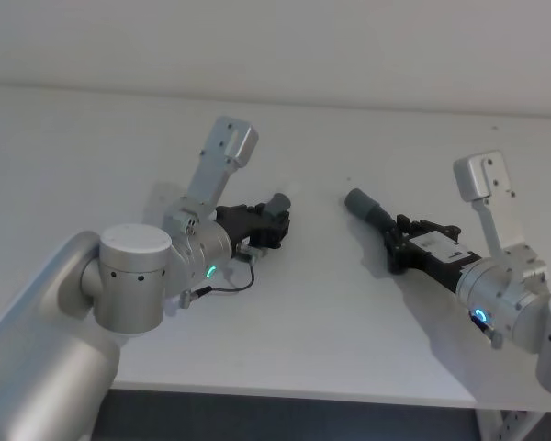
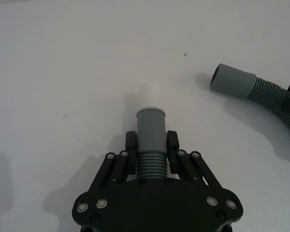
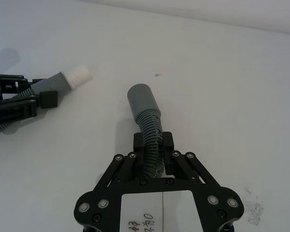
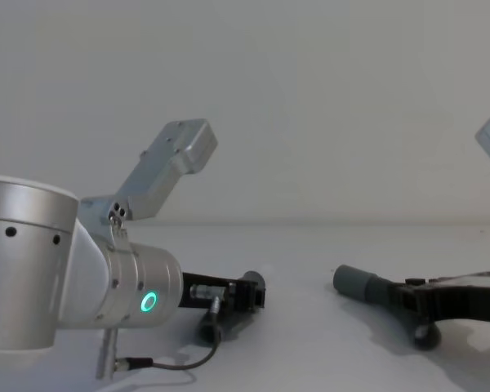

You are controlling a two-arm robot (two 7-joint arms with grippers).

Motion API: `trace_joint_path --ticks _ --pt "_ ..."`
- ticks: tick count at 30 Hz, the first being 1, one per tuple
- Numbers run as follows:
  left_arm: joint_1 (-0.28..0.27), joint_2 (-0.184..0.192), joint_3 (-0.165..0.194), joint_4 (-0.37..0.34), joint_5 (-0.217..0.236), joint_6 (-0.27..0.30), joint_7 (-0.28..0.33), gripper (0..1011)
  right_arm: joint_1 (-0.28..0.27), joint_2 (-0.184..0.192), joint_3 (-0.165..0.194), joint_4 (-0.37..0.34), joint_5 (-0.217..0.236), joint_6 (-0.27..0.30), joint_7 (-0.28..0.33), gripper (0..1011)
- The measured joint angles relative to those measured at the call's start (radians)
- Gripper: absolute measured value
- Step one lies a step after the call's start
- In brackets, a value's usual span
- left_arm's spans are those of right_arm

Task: Use both hands to pick up one end of the pipe from the table, align the ends, and insert them.

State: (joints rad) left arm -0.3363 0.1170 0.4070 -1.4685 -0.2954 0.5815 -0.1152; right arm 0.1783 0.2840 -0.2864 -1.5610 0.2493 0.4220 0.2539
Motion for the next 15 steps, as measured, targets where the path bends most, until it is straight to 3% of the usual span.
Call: trace_joint_path --ticks 15 --pt "0.0 0.0 0.0 0.0 0.0 0.0 0.0 359 0.0 0.0 0.0 0.0 0.0 0.0 0.0 219"
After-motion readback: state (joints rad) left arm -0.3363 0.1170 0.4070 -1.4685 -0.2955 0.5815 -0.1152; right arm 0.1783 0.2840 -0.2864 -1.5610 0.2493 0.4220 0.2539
